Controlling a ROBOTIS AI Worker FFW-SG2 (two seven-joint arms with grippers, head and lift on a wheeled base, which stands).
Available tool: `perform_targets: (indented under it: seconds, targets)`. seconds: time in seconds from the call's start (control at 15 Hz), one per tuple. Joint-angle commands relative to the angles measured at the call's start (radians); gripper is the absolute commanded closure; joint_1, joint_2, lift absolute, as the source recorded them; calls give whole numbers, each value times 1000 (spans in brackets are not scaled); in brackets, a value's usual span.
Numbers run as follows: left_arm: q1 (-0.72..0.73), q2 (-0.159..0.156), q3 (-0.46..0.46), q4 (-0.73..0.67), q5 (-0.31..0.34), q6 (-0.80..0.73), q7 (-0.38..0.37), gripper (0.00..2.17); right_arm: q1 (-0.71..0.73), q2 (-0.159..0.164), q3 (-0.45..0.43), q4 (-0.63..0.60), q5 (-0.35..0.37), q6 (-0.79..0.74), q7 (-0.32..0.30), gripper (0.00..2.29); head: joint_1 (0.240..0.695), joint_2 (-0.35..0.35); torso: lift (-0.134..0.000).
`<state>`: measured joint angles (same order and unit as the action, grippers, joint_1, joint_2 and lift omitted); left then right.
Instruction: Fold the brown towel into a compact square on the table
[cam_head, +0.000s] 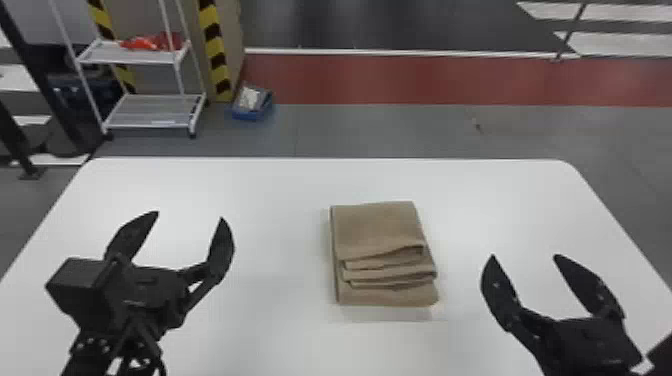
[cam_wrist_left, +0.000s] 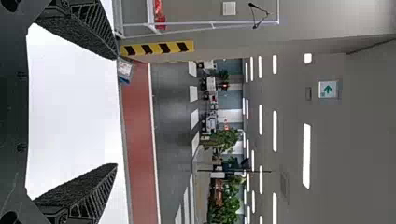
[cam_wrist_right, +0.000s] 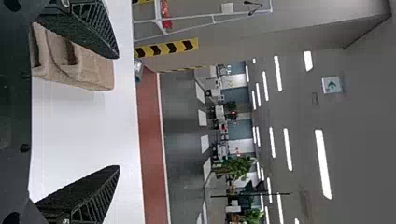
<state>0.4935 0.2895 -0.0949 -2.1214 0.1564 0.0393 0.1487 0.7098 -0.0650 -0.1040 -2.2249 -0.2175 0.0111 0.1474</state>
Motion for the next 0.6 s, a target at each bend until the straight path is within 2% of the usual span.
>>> perform_targets:
  seconds: [0.0,0.53]
  targets:
    - [16,11,1,-8,2,-9,0,66,10,1,-9,-12,-5,37,-5,36,695,-31,-125]
    - [11,13,0,-5,23,-37,-4,70,-10,-1,-2,-19,15,50,-8,39,695,-37,-125]
